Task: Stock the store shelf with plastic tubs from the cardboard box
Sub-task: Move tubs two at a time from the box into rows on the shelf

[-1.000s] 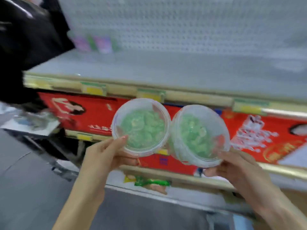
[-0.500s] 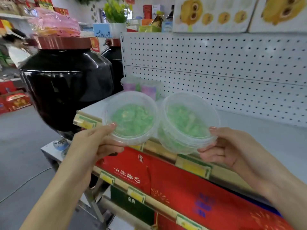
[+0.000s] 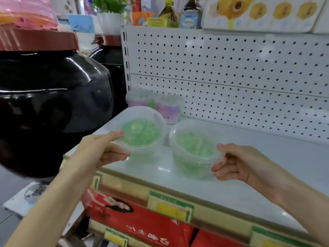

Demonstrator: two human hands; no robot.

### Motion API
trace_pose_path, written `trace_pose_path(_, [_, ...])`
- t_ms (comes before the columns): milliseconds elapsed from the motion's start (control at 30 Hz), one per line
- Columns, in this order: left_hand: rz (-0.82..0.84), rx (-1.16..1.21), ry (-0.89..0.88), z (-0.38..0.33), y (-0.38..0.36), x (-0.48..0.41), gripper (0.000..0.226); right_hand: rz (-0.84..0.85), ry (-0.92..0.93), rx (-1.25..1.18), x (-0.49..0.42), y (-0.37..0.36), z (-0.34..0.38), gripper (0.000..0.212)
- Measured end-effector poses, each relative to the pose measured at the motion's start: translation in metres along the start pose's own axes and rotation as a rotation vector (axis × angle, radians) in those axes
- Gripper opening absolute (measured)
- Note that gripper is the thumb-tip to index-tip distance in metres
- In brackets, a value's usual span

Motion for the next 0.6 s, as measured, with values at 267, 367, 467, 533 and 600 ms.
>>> trace_pose_path(267, [0.135, -0.193, 0.023, -0.014, 0.025, -0.086, 0.028, -0.325, -0.073, 0.182, -0.047, -0.026, 0.012, 0.038])
trace_pose_path(367, [0.113, -0.570, -0.262, -0.036, 0.031, -0.095, 0.036, -0.705, 0.145, 0.866, -0.029, -0.014, 0.038, 0.040])
trace_pose_path(467, [-0.021, -0.769, -0.642, -0.067, 0.030, -0.077, 0.043, -0.768, 0.411, 0.928, -0.008, -0.037, 0.063, 0.035])
trace_pose_path(533, [0.109, -0.623, -0.721, -0.071, 0.014, -0.059, 0.050, -0.651, 0.514, 0.991, -0.007, -0.066, 0.073, 0.039])
trace_pose_path(600, [0.240, -0.687, -0.768, -0.061, -0.007, -0.046, 0.057, -0.592, 0.529, 1.237, -0.015, -0.091, 0.072, 0.051])
Point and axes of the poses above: each hand's wrist, its own x-axis away from the middle knuckle, its own y-axis out of the back of the hand, z = x × y, the point moved 7 cm from there along -x, towards the middle knuckle, and after that the axes turned 6 degrees about x, right-handed, at the moved point
